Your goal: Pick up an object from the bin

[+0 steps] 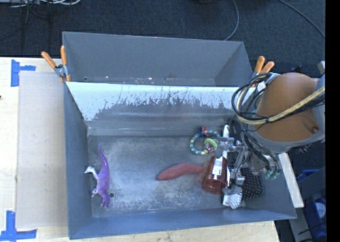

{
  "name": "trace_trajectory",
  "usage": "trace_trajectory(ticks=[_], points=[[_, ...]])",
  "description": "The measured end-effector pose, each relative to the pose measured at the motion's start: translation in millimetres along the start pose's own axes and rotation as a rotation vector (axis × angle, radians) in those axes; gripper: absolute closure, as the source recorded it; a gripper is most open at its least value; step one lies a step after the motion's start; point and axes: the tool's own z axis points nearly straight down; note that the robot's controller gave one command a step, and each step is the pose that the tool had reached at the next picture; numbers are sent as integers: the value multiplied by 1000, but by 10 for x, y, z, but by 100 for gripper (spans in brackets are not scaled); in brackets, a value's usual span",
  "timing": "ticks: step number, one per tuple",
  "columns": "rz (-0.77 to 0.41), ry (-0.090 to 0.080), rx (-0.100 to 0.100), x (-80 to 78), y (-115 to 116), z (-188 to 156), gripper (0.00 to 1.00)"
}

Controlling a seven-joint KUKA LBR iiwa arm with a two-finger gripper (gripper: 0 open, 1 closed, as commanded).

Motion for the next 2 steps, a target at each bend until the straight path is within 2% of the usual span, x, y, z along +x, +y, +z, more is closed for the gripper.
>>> trace_trajectory(ticks=[1, 2], points=[[-2, -9, 1, -17, 1, -41, 0], [69, -8, 1, -97, 186, 414, 0]])
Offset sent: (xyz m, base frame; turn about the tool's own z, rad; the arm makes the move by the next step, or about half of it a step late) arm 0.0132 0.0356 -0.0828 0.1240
